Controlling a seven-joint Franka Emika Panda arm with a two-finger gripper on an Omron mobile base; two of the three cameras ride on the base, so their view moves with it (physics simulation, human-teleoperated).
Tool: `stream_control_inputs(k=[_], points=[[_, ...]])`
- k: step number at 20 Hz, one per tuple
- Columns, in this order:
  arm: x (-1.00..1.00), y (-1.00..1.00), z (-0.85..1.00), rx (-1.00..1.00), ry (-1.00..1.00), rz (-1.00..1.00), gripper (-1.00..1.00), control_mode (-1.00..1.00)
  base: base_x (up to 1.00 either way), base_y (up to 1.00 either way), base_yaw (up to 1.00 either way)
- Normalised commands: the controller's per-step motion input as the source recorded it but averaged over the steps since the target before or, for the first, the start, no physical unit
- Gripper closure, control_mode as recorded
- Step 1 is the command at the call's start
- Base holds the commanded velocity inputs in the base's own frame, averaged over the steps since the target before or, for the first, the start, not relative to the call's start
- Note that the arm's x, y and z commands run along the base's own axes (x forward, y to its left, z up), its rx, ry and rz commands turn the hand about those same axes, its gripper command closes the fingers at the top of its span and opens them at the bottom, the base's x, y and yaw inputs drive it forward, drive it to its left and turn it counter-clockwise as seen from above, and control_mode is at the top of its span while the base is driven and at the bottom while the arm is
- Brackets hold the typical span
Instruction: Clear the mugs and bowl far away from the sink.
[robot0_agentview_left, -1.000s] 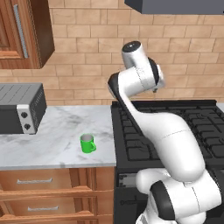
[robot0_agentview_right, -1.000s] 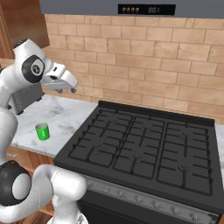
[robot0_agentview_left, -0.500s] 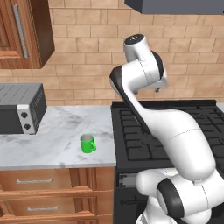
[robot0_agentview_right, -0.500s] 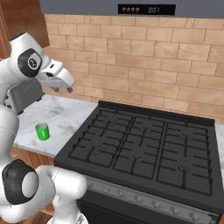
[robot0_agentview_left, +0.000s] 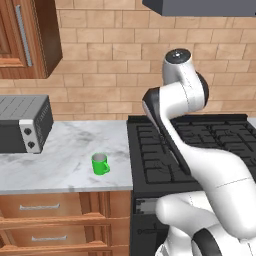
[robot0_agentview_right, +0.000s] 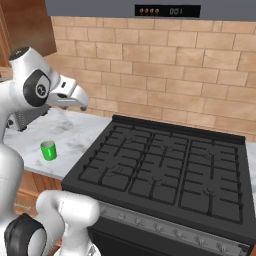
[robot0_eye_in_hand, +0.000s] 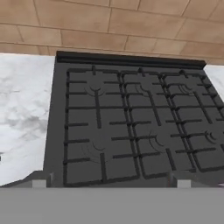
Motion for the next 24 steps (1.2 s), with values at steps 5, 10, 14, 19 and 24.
stream_control_inputs(k=[5, 10, 14, 19, 24], points=[[-0.49, -0.01, 0.09, 0.06, -0.03, 0.15, -1.0, -1.0, 0.0, 0.0, 0.0], [-0.56, -0.01, 0.06, 0.06, 0.0, 0.17, -1.0, -1.0, 0.0, 0.0, 0.0], [-0.61, -0.01, 0.3, 0.02, 0.0, 0.15, -1.0, -1.0, 0.0, 0.0, 0.0], [-0.7, 0.0, 0.36, 0.0, -0.07, 0.12, -1.0, -1.0, 0.0, 0.0, 0.0], [-0.54, 0.0, 0.12, 0.0, -0.1, 0.02, -1.0, -1.0, 0.0, 0.0, 0.0]])
